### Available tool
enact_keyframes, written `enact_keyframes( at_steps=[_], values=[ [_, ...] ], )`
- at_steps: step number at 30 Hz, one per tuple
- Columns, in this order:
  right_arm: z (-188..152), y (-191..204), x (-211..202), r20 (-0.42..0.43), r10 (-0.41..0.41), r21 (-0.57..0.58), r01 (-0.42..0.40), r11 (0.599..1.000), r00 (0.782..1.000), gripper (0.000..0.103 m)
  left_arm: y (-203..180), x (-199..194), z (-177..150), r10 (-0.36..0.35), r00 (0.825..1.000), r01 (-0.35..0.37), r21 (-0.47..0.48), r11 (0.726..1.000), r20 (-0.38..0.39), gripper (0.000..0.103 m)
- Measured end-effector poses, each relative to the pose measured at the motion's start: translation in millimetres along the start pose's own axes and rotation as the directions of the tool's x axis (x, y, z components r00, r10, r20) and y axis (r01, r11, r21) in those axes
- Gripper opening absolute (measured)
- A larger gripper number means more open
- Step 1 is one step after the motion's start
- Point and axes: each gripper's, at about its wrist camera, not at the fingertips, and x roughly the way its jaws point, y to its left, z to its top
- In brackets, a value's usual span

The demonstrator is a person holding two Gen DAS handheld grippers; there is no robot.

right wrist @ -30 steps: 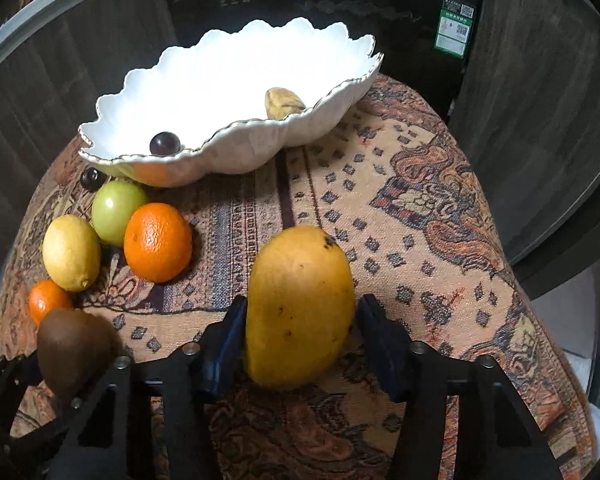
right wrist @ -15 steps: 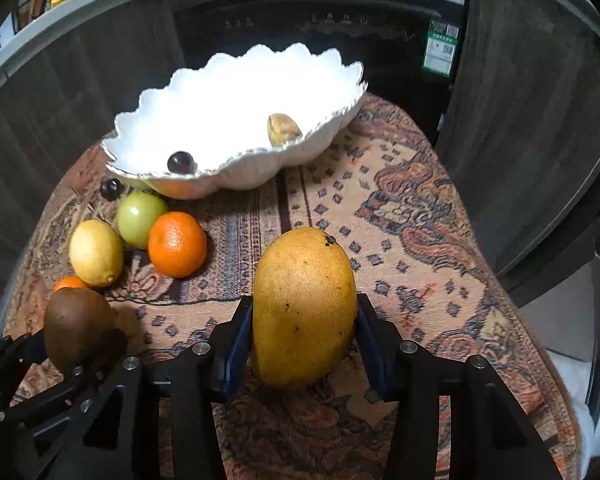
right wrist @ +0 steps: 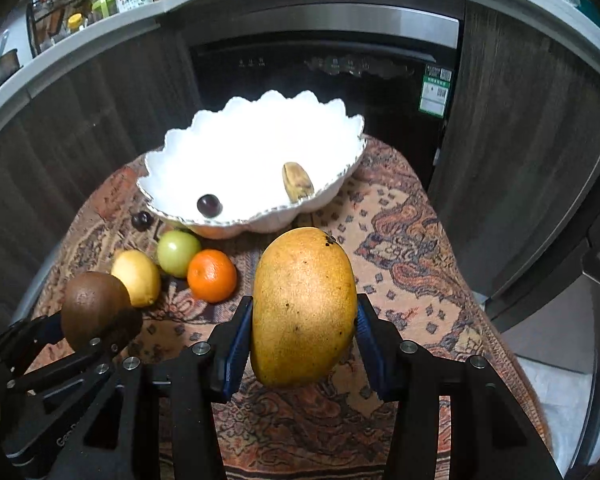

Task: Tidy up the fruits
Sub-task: 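Lift the kiwi and mango and carry both over the white bowl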

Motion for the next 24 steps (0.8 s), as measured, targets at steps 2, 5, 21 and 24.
enact_keyframes(
  at_steps=[2, 5, 21, 24],
  values=[
    [4, 1, -4, 0.011, 0.004, -0.002, -0.004, 1.000, 1.000, 0.049, 0, -3, 5, -0.003, 1.000, 0.003, -0.001, 1.000, 0.008, 0.054],
    [10, 4, -9, 0.027, 0.007, -0.008, -0.007, 1.000, 1.000, 0.049, 1, -5, 11, -0.003, 1.000, 0.003, 0.001, 1.000, 0.020, 0.054],
    [53, 12, -4, 0.077, 0.020, -0.017, -0.019, 1.000, 0.997, 0.049, 8, 1, 65, -0.005, 0.998, 0.004, 0.011, 1.000, 0.070, 0.054],
    [61, 13, 2, 0.082, 0.017, -0.020, -0.015, 1.000, 0.997, 0.049, 11, 7, 77, -0.001, 0.997, 0.000, 0.011, 1.000, 0.074, 0.054]
  ],
)
